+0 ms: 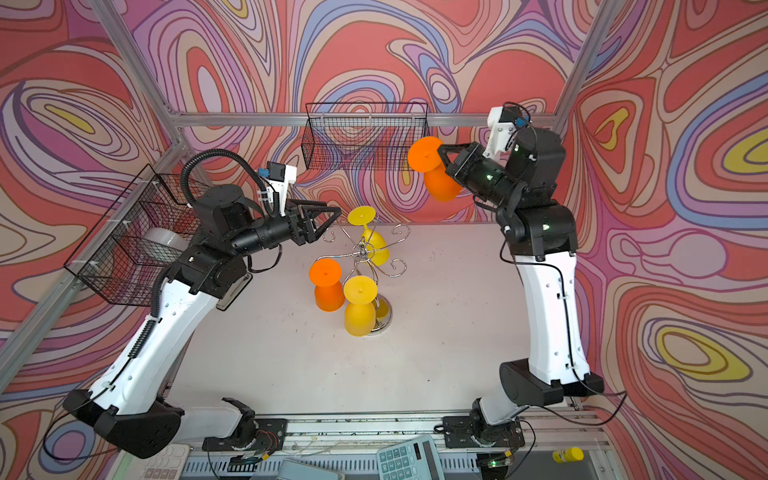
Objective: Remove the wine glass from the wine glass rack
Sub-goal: 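Raise the orange glass high toward the left gripper while the left gripper reaches up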
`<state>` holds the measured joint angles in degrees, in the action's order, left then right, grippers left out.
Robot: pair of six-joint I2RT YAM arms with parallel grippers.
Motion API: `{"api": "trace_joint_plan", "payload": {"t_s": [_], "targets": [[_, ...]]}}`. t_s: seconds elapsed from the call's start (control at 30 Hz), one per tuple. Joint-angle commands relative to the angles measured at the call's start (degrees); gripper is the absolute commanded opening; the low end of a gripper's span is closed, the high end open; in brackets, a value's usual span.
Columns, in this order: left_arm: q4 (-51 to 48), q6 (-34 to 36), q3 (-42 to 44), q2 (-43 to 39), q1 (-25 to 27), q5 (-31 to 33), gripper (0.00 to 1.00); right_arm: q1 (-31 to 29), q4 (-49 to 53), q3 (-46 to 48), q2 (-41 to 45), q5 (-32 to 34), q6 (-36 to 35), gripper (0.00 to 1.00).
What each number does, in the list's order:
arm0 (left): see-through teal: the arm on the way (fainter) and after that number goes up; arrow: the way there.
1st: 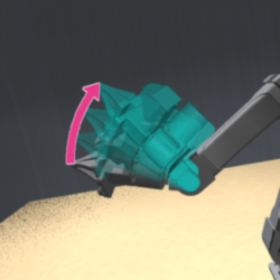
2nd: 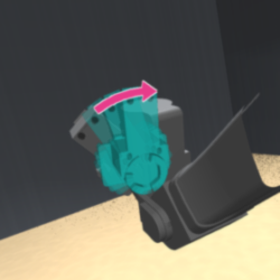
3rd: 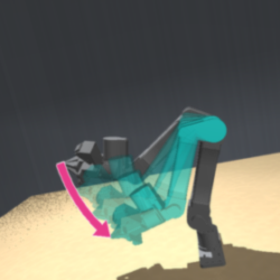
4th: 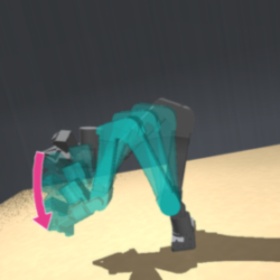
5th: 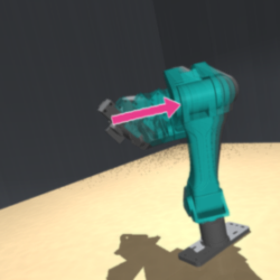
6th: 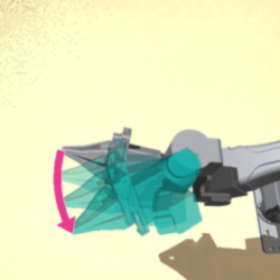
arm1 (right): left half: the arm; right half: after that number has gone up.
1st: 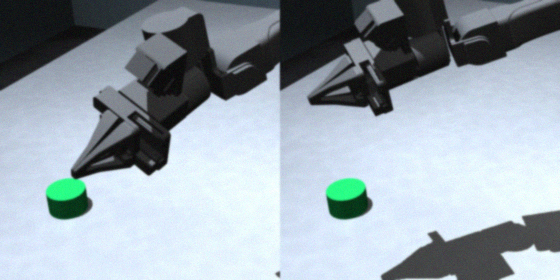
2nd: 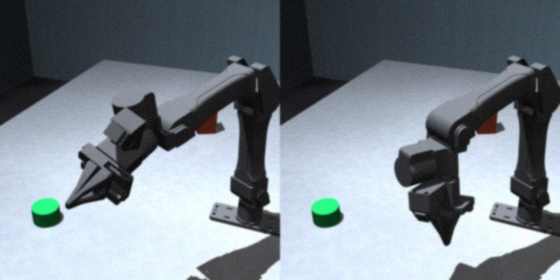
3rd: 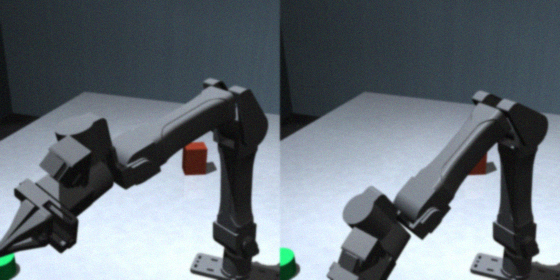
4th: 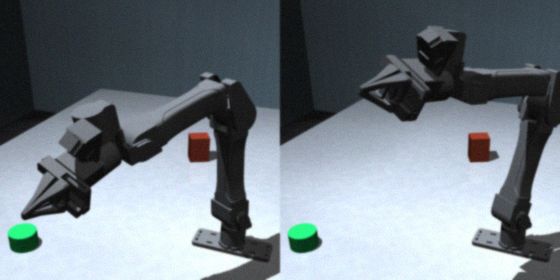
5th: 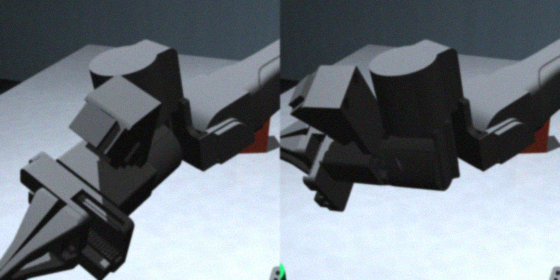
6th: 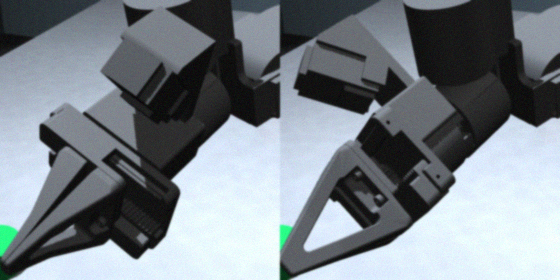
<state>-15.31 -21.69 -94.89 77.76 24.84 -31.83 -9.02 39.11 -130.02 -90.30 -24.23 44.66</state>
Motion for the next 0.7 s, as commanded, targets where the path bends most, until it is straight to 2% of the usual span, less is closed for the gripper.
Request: {"api": "trace_joint_plan", "payload": {"t_s": [0.0, 0.33, 0.43, 0.5, 0.6, 0.67], "targets": [[5.7, 0.0, -1.7, 2.3, 0.3, 0.7, 0.67, 0.1, -13.5, 3.8, 0.4, -4.2, 11.6, 0.00], [2.6, 7.5, -9.5, 11.3, 0.3, 3.9, 0.68, 0.4, -35.2, 13.6, -1.0, -3.5, 27.3, 0.00], [2.9, 7.2, -12.8, 14.5, -0.4, 3.9, 0.69, 0.5, -43.0, 15.4, -3.1, -3.2, 33.1, 0.00], [3.8, 4.9, -15.4, 17.3, -1.6, 2.5, 0.69, 0.4, -48.1, 16.5, -4.7, -2.6, 36.8, 0.00], [7.1, -2.6, -18.7, 21.9, -4.5, -1.4, 0.68, 0.4, -55.8, 19.0, -6.8, -1.4, 42.4, 0.00], [12.8, -12.7, -19.8, 25.1, -7.1, -6.0, 0.68, 0.4, -61.2, 20.3, -8.5, -0.9, 46.1, 0.00]]}}
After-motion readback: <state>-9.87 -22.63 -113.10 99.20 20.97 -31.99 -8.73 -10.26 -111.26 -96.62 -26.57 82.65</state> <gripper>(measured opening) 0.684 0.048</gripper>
